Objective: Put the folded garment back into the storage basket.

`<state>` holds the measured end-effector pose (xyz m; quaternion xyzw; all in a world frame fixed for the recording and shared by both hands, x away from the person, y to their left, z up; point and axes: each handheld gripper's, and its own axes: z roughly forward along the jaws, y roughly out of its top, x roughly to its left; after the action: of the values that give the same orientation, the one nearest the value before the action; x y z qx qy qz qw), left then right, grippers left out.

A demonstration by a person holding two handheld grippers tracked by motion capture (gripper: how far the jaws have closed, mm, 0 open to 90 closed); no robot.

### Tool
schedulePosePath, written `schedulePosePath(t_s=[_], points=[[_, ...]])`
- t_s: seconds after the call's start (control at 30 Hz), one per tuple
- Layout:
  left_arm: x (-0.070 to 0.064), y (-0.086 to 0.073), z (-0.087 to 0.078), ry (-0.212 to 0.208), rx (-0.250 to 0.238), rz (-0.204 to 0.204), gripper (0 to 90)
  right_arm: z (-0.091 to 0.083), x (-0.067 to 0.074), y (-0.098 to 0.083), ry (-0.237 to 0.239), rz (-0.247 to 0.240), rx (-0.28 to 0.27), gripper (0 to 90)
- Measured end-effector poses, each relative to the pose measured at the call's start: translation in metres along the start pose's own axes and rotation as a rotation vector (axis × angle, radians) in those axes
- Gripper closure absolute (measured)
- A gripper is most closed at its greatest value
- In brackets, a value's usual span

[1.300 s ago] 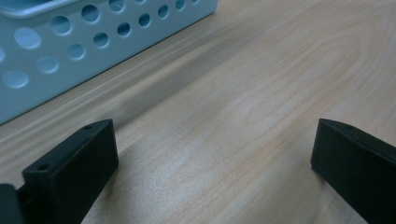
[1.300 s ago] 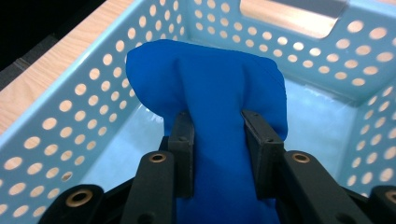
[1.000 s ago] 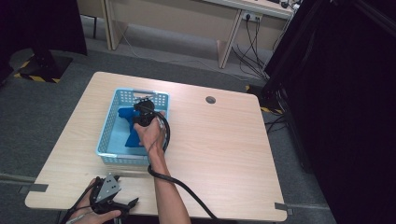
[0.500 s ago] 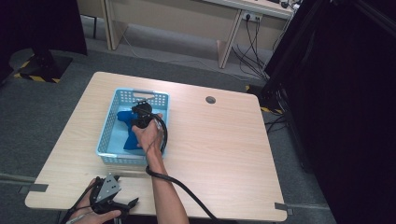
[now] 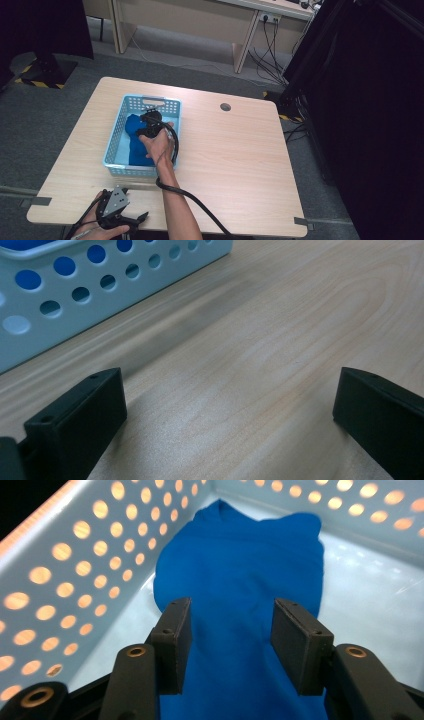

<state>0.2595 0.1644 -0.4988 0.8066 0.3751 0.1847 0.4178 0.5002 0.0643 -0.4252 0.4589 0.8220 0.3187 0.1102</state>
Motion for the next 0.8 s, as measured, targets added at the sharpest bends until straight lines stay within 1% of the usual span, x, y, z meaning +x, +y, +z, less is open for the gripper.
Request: schedulePosePath(t_s=[0.13,0.33,0.5,0.6,0.73,0.8], points=[[0.0,0.0,0.0,0.001,0.0,0.0,0.0,-0.009,-0.004,0.002,-0.006,-0.005,-0.024,49.3],[0.0,0.0,0.0,0.001,0.002,0.0,0.0,-0.02,-0.01,0.003,-0.007,-0.004,-0.036,46.5],[0.0,0.0,0.0,0.001,0.001,0.0,0.0,-0.03,-0.013,0.003,0.005,0.003,-0.066,44.0],[0.0,0.0,0.0,0.001,0.002,0.0,0.0,-0.036,-0.015,0.004,0.011,-0.004,-0.071,44.2],[0.0,0.0,0.0,0.001,0.002,0.0,0.0,-0.042,-0.019,0.004,0.008,-0.012,-0.084,41.0],[0.0,0.0,0.0,0.001,0.002,0.0,0.0,-0.045,-0.02,0.003,0.015,-0.009,-0.091,40.5]])
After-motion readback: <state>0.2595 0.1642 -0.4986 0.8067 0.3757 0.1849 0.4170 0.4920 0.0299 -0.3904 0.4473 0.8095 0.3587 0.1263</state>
